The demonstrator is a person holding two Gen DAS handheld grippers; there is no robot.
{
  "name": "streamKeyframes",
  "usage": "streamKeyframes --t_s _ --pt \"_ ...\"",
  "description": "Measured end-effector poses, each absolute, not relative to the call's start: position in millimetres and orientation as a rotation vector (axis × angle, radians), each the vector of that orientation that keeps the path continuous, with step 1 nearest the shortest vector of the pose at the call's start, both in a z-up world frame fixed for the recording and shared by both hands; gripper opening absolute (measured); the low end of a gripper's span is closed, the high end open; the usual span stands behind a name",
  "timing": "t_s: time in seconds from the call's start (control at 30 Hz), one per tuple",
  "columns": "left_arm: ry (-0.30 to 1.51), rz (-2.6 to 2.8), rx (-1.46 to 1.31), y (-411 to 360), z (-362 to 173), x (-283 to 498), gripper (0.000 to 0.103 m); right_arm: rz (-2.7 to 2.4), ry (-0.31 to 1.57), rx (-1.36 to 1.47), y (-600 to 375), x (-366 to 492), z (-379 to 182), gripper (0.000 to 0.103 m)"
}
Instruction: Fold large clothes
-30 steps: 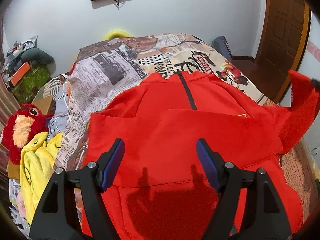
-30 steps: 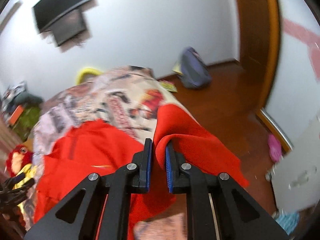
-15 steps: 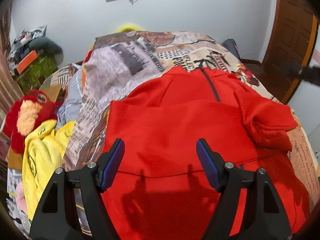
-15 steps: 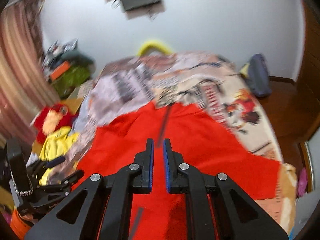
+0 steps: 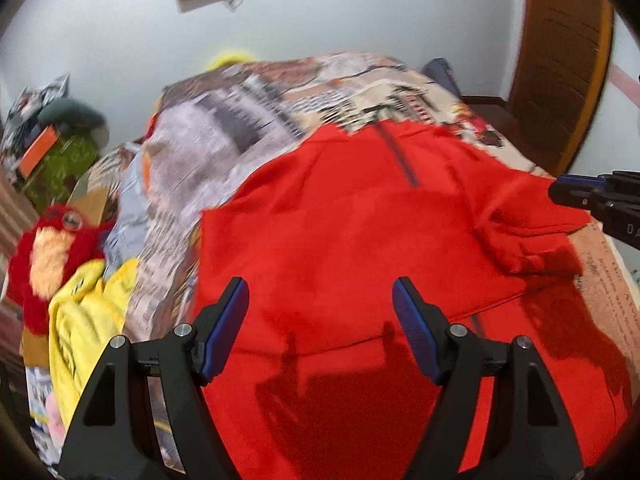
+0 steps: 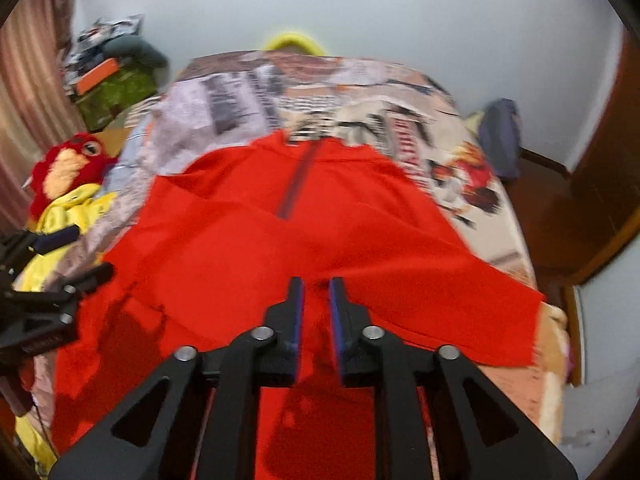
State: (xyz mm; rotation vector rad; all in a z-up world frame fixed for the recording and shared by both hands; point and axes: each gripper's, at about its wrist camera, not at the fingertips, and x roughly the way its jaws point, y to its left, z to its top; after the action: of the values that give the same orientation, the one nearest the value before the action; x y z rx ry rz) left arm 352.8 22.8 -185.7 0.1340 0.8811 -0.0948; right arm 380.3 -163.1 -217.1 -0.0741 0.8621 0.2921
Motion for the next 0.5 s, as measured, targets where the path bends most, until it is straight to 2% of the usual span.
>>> streamKeyframes --t_s 0.1,0.13,0.3,0.5 --pt "0.867 -0.173 0.166 -17.5 -173.9 359.6 0.074 0.208 0.857 -0.033 -204.3 373.2 -219.4 0.045" --pt "0.865 -0.201 0.177 -31.6 -171.2 361.9 0.074 0.183 0.852 -0.019 -216.4 370.8 -219.7 0.049" --pt "0.878 -0.331 0.232 -105.0 -164.9 379.1 0.074 0.068 0.863 0.059 -286.9 353.9 -227.0 0.050" --pt "0.996 -0.491 0.290 -203.1 -191.8 405.3 0.074 -0.035 0.889 0.074 -342.0 338.3 -240.2 0.050"
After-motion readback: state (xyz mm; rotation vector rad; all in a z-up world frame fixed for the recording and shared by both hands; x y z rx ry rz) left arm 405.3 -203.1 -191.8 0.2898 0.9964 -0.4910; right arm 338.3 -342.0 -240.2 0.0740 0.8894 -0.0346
